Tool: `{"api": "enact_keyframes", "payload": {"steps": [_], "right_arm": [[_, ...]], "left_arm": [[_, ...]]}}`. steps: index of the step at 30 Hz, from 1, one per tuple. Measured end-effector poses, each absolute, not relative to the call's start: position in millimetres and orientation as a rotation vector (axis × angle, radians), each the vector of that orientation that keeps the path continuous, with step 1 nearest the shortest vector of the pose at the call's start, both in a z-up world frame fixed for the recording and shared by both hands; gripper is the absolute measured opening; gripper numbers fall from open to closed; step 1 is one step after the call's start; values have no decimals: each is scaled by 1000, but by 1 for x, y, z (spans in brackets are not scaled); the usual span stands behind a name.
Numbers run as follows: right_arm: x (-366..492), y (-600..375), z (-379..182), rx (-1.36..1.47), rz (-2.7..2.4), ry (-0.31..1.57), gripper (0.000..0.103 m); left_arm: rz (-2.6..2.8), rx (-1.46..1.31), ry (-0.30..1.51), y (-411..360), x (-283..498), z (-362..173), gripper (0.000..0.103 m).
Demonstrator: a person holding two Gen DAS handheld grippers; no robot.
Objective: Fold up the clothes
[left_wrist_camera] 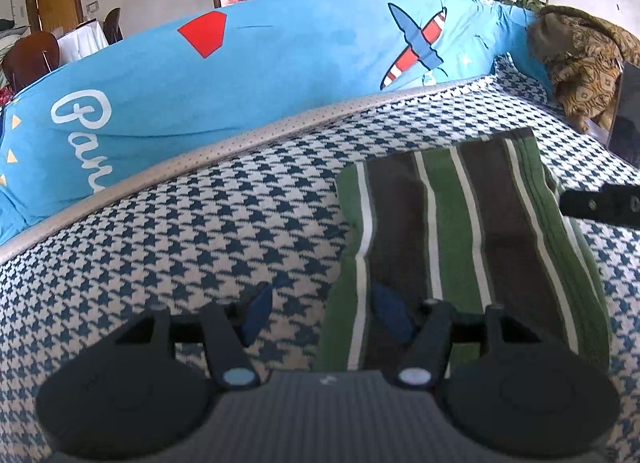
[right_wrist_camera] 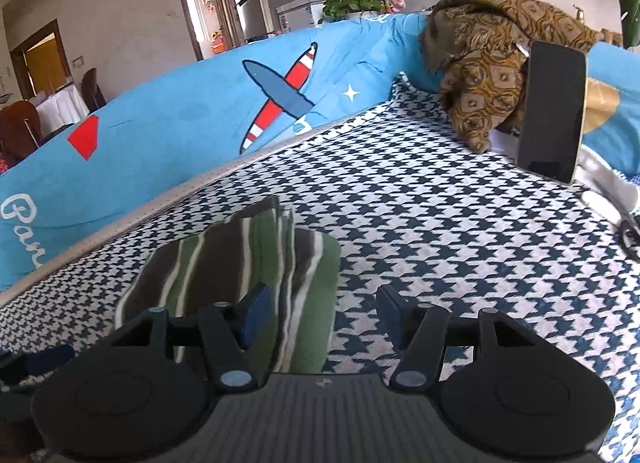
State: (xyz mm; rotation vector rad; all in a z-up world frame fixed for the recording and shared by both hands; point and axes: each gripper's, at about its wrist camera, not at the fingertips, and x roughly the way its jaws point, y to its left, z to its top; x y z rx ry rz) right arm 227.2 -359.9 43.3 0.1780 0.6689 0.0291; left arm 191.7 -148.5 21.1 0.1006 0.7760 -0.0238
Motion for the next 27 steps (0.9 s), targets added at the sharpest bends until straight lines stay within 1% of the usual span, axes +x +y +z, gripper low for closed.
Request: {"api": "enact_keyframes", "payload": {"steps": [4,9,14,23,27], "right_arm": [[229,-357,41,169,34,685,59],[236,-360,30,169,-3,748,59],[240,-365,27,179,-6,764,64],[219,-384,42,295,97,780,65],[206,-381,43,289,111,803,65]], "left_arm": [[-27,114,786,-149,184,19,59],[-28,130,812,-148,180,11,59],[-32,132,820,-148,177,3,60],[-38,123,827,-144,165,11,59],[-46,103,835,-141,157,14,60]]}}
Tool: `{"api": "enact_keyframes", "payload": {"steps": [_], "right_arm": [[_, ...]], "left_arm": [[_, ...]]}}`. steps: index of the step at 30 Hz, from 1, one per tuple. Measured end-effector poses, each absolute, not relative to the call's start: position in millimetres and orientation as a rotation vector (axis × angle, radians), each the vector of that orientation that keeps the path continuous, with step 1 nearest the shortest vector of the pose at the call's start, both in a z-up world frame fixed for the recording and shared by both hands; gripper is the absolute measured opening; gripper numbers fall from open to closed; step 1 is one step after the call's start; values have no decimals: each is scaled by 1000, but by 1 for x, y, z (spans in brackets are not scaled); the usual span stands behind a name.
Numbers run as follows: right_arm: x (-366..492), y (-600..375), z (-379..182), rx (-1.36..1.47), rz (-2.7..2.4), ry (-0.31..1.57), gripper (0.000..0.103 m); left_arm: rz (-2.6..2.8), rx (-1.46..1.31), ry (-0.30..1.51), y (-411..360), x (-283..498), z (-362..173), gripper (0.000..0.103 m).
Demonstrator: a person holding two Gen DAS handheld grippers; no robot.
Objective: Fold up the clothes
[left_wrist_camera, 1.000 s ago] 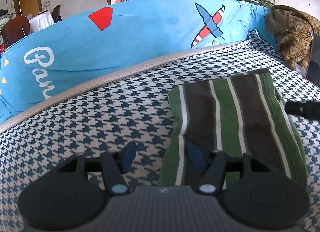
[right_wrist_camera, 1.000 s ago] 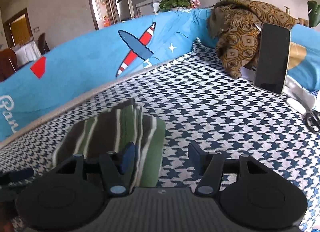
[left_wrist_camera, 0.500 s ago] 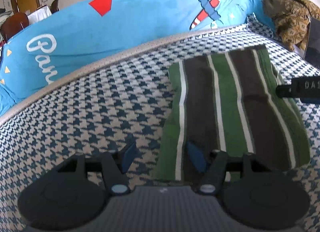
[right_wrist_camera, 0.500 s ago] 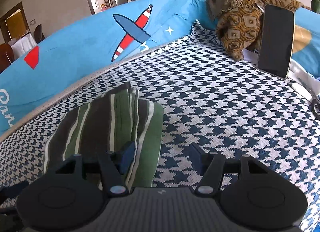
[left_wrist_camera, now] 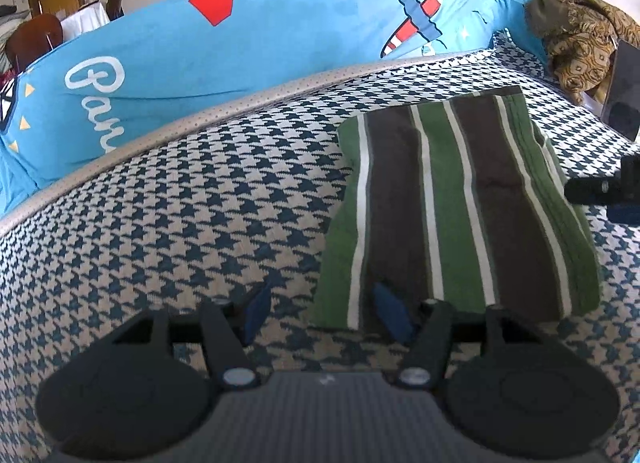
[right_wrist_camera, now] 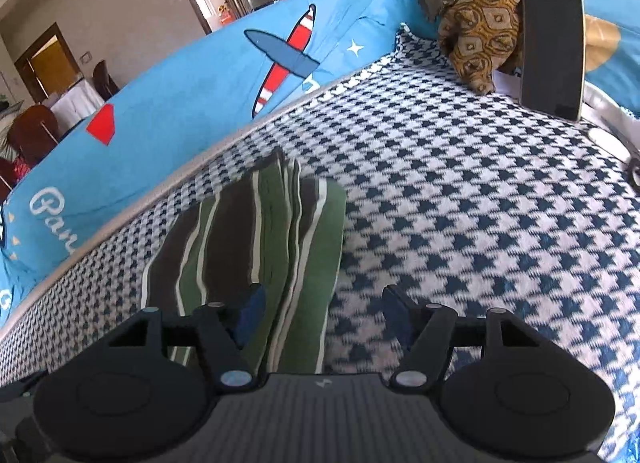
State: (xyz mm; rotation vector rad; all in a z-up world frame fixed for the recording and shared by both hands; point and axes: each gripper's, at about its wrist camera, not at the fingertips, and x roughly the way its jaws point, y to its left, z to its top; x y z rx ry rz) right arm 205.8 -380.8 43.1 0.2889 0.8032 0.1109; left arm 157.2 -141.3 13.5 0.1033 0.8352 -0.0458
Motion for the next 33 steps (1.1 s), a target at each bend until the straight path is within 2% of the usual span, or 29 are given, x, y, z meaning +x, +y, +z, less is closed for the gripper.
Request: {"api": "enact_keyframes", "payload": {"steps": [12,14,19,24,28,33], "right_arm": [[186,-376,39,246,101,856,66],[188,-374,36,213,81,871,71],[190,-364,29,106,47,874,71],[189,-365,30,104,31,876,73],[183,-366,35,116,15,881,75],[167,-363,38,131,-11,902,79]], "left_arm": [[-85,96,860,-142,140,11,69],[-89,96,864,-142,138,11,72],[-97,94,874,-143,133,11,74],[-105,101,867,-140,124,15,87],[-99,92,862,-136,113,20,90],[-87,70,859,-127,97,24,98]]}}
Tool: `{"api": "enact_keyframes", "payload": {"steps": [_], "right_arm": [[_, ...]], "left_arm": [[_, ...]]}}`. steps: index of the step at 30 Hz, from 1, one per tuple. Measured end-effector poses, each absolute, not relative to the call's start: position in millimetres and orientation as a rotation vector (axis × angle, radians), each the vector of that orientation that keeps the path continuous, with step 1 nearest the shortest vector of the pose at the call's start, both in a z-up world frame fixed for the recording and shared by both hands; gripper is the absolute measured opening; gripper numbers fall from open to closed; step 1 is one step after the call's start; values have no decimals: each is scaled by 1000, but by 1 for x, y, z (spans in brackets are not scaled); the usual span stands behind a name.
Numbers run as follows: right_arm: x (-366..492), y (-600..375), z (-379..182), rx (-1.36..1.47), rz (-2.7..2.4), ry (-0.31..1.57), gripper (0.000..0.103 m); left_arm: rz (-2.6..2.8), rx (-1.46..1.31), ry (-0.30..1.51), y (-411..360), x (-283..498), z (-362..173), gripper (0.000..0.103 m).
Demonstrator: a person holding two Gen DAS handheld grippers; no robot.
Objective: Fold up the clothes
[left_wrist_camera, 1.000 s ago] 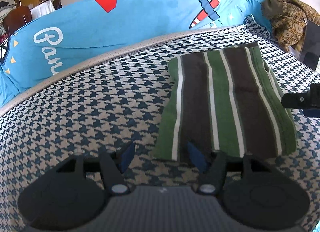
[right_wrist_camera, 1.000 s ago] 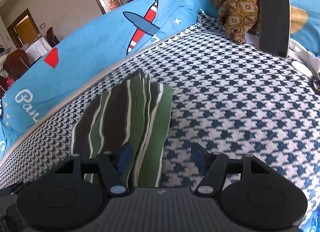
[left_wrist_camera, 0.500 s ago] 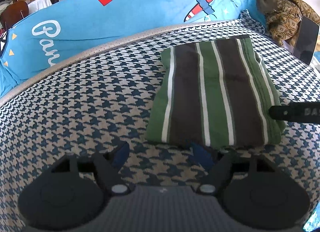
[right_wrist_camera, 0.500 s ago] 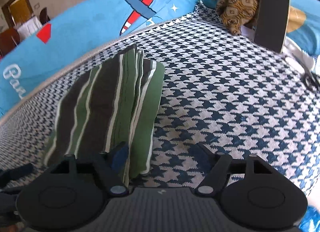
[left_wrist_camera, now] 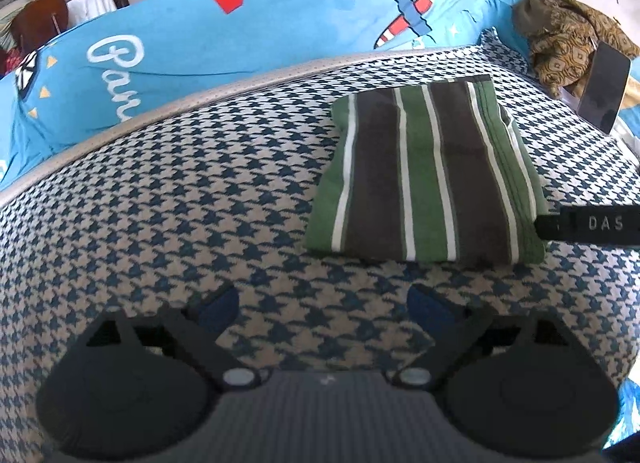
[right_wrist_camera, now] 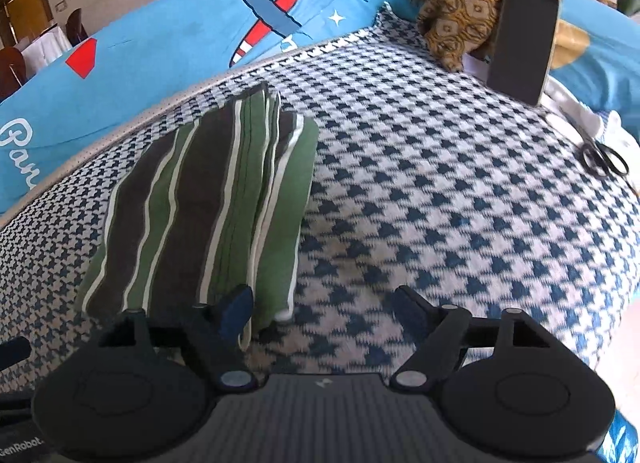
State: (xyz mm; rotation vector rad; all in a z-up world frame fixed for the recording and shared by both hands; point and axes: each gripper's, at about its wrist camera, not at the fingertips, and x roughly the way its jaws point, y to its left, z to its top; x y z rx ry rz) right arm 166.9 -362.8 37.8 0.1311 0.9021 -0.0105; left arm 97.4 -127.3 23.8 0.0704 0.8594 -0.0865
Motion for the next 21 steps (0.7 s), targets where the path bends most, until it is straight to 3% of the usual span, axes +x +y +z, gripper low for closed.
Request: {"api": "enact_keyframes", "payload": {"steps": [4,21], "right_arm": [[158,-361,39,141,-30,921,80],[128,-340,58,142,3,883,89]], "left_arm": [[-85,80,853,-123,82,26,103],[-45,41,861,-96,43,39,103]]}}
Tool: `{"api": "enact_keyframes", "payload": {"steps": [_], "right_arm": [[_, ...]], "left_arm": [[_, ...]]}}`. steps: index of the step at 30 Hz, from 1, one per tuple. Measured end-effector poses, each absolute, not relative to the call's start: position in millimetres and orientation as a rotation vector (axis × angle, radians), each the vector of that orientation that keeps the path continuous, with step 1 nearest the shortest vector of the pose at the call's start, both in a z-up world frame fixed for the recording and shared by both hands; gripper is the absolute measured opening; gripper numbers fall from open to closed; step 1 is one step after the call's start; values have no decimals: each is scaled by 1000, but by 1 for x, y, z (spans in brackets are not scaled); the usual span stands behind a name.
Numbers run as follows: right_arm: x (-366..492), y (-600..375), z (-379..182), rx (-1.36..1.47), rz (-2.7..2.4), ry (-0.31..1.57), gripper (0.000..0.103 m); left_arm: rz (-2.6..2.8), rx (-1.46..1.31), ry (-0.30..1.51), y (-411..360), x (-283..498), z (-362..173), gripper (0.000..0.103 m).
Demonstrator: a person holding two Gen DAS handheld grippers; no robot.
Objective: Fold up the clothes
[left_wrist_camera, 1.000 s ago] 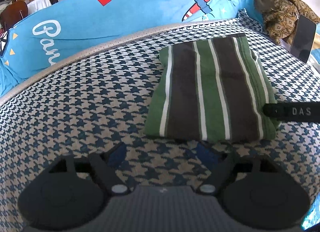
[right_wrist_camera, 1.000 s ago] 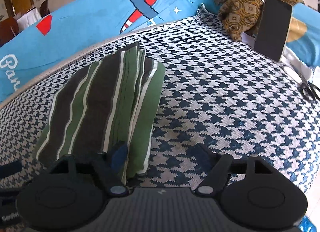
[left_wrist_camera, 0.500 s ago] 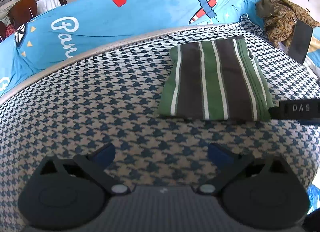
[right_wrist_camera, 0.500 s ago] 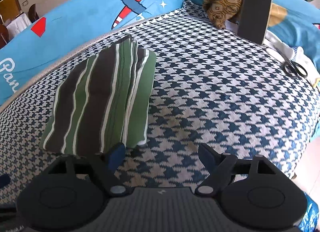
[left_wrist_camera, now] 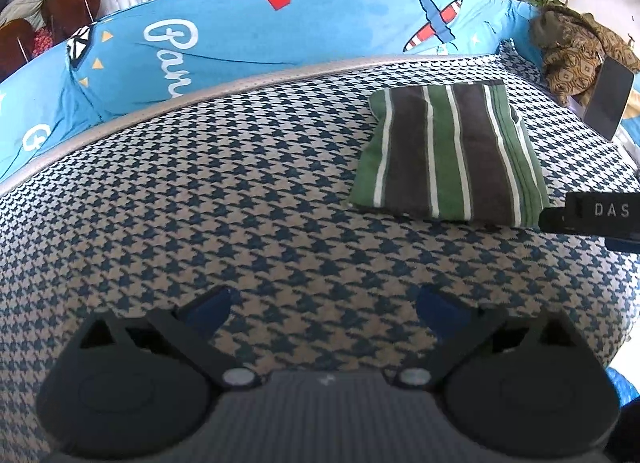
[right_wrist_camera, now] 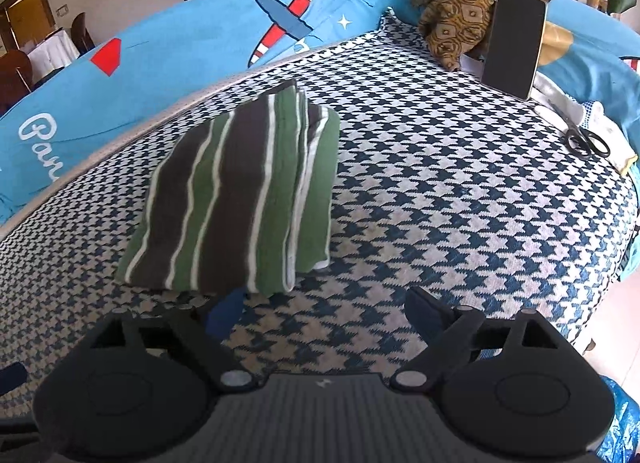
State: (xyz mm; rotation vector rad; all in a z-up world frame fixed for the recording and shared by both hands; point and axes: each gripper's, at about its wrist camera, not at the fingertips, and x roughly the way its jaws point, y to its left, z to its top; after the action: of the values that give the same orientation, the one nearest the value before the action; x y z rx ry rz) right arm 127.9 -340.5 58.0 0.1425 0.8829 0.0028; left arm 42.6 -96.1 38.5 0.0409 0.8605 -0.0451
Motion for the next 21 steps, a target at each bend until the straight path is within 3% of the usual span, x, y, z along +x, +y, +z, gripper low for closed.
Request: {"api": "enact_keyframes", "payload": {"steps": [9,21], "right_arm": [[113,-329,66,115,45,859,89],[96,-322,67,130,98,858,100]], "left_arm": [[-39,51,868,-90,31,45,103],[-41,47,884,-82,15,49,103]]}}
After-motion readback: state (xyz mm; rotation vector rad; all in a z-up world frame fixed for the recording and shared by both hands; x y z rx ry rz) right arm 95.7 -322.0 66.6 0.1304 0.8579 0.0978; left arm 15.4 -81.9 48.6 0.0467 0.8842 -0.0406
